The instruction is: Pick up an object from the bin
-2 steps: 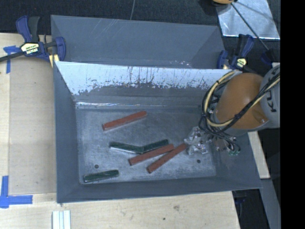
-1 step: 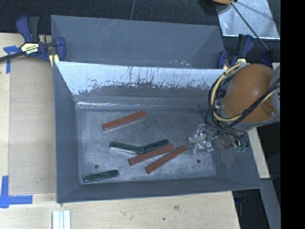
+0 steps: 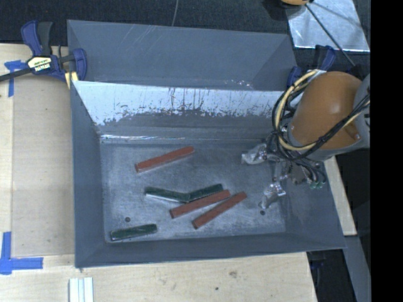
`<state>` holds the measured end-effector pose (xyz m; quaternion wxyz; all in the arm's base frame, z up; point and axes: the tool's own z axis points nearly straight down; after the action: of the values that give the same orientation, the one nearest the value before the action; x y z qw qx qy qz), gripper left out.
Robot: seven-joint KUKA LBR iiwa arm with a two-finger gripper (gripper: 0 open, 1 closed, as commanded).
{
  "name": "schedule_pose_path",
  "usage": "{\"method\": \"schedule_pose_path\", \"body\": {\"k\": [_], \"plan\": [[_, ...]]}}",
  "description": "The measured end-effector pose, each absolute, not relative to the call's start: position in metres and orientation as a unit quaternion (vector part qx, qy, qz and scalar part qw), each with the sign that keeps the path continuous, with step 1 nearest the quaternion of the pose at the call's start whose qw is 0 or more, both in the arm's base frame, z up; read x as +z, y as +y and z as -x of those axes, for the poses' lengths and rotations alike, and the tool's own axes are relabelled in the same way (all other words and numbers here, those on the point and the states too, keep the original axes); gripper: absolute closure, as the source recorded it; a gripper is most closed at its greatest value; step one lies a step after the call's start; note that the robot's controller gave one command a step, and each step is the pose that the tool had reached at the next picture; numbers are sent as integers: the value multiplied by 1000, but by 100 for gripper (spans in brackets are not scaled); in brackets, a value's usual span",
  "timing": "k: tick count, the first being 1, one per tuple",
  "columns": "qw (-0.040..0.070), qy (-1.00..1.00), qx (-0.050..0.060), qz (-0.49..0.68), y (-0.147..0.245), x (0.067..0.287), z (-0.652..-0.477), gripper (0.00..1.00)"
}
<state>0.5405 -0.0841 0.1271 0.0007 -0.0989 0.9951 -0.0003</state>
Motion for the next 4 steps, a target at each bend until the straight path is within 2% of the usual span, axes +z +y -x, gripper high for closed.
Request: {"method": "schedule_pose_path", "body": {"k": [1, 2, 3, 4], "plan": [[1, 995, 0, 100, -84, 127, -541, 0], [10, 977, -2, 214, -40, 77, -561, 100], [10, 977, -2, 214, -40, 77, -561, 100], [2, 978, 0, 208, -50, 182, -567, 100]]}}
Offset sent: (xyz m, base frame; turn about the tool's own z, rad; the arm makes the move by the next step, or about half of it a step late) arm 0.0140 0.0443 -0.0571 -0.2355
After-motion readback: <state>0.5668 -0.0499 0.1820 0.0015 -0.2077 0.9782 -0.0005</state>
